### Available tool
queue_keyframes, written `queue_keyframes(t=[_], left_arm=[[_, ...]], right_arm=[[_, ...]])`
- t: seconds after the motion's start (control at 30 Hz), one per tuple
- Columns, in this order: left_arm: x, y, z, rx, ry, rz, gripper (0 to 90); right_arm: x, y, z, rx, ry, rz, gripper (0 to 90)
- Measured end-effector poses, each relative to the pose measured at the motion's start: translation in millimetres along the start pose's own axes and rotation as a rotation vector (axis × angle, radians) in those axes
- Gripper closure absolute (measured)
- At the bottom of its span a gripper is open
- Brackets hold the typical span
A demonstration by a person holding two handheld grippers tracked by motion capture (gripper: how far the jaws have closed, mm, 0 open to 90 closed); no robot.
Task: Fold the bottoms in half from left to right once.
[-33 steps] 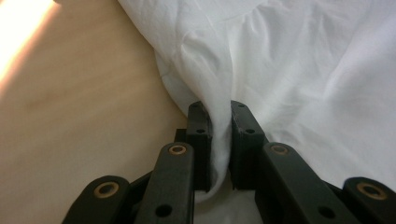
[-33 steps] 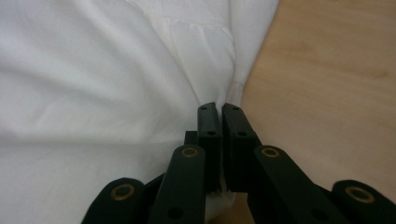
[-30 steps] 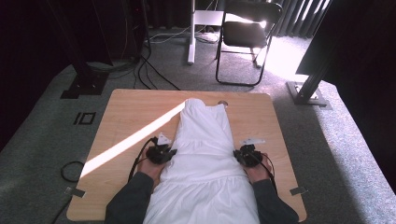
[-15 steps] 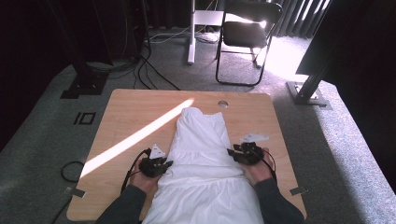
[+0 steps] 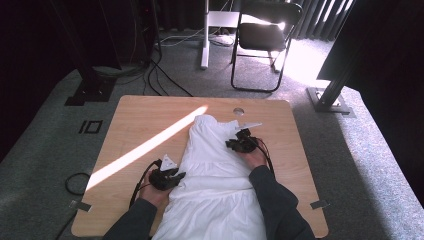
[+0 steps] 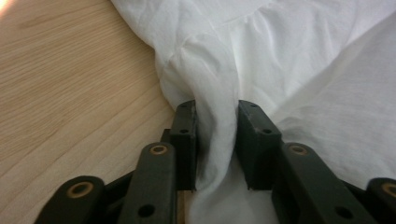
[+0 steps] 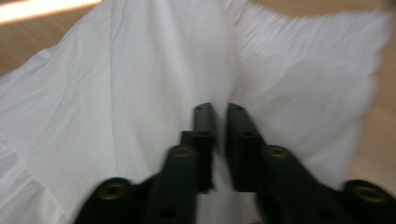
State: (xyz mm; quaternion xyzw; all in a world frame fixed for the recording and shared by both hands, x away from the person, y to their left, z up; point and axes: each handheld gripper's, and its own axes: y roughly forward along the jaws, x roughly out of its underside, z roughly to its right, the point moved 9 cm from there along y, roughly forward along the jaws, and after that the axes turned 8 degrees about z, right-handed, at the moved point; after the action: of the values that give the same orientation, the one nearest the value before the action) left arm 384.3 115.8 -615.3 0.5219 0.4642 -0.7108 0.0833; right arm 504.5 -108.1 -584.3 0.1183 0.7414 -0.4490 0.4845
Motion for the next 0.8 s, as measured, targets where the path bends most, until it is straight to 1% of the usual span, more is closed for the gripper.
queue_keyframes(t=[0.07, 0.13, 0.17, 0.2, 0.23, 0.27, 0.3, 0.33, 0.37, 0.4, 0.43, 0.47, 0.5, 0.53, 0.57, 0.6, 0.67, 0.73, 0.8], left_arm=[[0.1, 0.1, 1.7, 0.006, 0.007, -0.004, 65.6], [0.0, 0.3, 3.6, 0.005, 0.009, -0.006, 63.7], [-0.1, 0.6, 4.4, 0.009, 0.010, -0.005, 63.4], [-0.2, 1.1, 6.1, 0.016, 0.013, -0.006, 62.3], [-0.6, 1.7, 7.7, 0.020, 0.018, -0.007, 61.7], [-1.0, 2.2, 9.2, 0.021, 0.021, -0.009, 61.8], [-1.1, 2.5, 10.1, 0.025, 0.025, -0.012, 61.8], [-1.3, 2.7, 10.8, 0.026, 0.024, -0.012, 61.8], [-1.2, 2.6, 11.1, 0.029, 0.026, -0.015, 61.7], [-1.2, 2.2, 11.4, 0.036, 0.026, -0.019, 60.9], [-1.4, 1.7, 11.4, 0.050, 0.026, -0.029, 59.2], [-2.0, 1.0, 10.6, 0.065, 0.018, -0.039, 55.9], [-4.3, -0.7, 8.1, 0.072, 0.012, -0.040, 53.1], [-9.5, -3.3, 5.3, 0.082, -0.002, -0.020, 51.8], [-17.1, -6.1, 1.7, 0.087, -0.022, 0.008, 51.2], [-26.1, -9.1, -2.5, 0.087, -0.031, 0.033, 50.3], [-47.9, -11.7, -10.1, 0.068, -0.029, 0.083, 49.3], [-68.8, -5.4, -15.6, 0.049, -0.018, 0.099, 49.5], [-85.0, 10.2, -18.6, 0.034, -0.012, 0.095, 51.0]], right_arm=[[-17.3, -20.4, 0.2, 0.036, -0.038, 0.081, 89.1], [-33.2, -46.0, 6.1, 0.112, -0.057, 0.159, 89.4], [-36.5, -56.7, 10.8, 0.150, -0.068, 0.181, 89.4], [-36.3, -62.6, 14.7, 0.178, -0.071, 0.189, 89.3], [-30.5, -66.3, 20.0, 0.199, -0.056, 0.182, 89.2], [-20.4, -63.5, 23.9, 0.208, -0.042, 0.151, 89.1], [-7.6, -56.9, 28.4, 0.230, -0.049, 0.103, 88.9], [5.8, -48.7, 32.8, 0.241, -0.047, 0.056, 88.6], [18.0, -40.1, 35.6, 0.222, -0.015, 0.019, 88.3], [27.3, -32.5, 37.7, 0.206, 0.011, -0.003, 87.6], [34.5, -26.5, 38.7, 0.196, 0.023, -0.024, 86.8], [39.3, -22.1, 38.9, 0.191, 0.034, -0.040, 86.2], [41.8, -19.3, 38.5, 0.188, 0.038, -0.049, 85.3], [41.5, -18.6, 37.7, 0.189, 0.037, -0.046, 84.6], [41.3, -18.6, 36.9, 0.191, 0.035, -0.050, 84.3], [41.7, -18.8, 36.1, 0.192, 0.025, -0.057, 84.2], [42.2, -19.2, 35.1, 0.192, 0.012, -0.062, 84.0], [42.1, -19.0, 34.8, 0.193, 0.010, -0.064, 84.2], [42.1, -18.6, 34.4, 0.190, 0.014, -0.063, 84.5]])
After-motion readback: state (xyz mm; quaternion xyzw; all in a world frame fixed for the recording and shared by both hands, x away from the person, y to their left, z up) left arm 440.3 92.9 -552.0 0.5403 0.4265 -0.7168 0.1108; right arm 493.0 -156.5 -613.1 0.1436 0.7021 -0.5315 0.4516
